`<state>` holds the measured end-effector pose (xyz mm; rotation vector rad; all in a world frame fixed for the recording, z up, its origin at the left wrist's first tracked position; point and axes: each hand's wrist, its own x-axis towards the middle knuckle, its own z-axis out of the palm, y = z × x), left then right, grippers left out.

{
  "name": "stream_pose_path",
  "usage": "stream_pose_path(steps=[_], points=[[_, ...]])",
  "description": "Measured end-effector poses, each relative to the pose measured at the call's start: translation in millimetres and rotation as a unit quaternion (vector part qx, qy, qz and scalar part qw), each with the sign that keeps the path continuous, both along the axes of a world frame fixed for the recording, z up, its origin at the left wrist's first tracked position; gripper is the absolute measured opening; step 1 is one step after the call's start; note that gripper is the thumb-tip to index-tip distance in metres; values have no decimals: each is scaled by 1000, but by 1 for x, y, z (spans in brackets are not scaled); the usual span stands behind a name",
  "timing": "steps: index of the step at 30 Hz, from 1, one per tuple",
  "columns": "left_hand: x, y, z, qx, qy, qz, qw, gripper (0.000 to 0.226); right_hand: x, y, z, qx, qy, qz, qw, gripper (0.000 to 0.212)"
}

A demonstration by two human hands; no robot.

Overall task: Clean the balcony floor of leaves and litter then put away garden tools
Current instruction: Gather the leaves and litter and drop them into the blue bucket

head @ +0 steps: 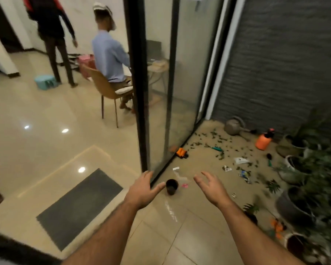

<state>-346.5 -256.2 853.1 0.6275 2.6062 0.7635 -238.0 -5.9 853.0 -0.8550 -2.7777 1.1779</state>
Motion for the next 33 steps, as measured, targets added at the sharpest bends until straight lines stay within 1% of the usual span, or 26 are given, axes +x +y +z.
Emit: stream_pose_path(steps=[1,2,5,8,11,14,17,21,24,25,28,33], points=[[-2,19,-1,0,4,-16,1000,121,7,16,1,-1,1,-19,1000,74],[-5,38,-2,-2,4,-28,1000,118,13,31,1,-1,2,-34,999,74],[-4,95,-1,1,8,-67,998,99,29,74,3,10,3,-68,998,70],[4,151,-7,9,10,-106,994,84,45,112,-5,-5,-7,-85,996,68],[14,192,-21,-1,-19,-125,992,87,64,142,-21,-20,-12,-99,995,71],[23,220,-37,-8,-65,-117,991,105,81,163,-36,-42,-21,-115,992,69],[26,240,-51,-31,-73,-135,988,118,94,177,-51,-62,-35,-138,988,69],[25,265,-62,-52,-75,-169,981,106,101,189,-66,-87,-49,-166,981,67],[17,289,-69,-48,-84,-183,978,106,96,199,-73,-100,-53,-188,976,69],[15,295,-72,-46,-87,-190,977,102,94,202,-76,-103,-54,-192,975,69],[-1,317,-82,-57,-91,-213,971,87,76,216,-84,-102,-60,-197,973,72],[-56,347,-90,-61,-110,-229,965,85,29,248,-97,-88,-85,-198,972,70]])
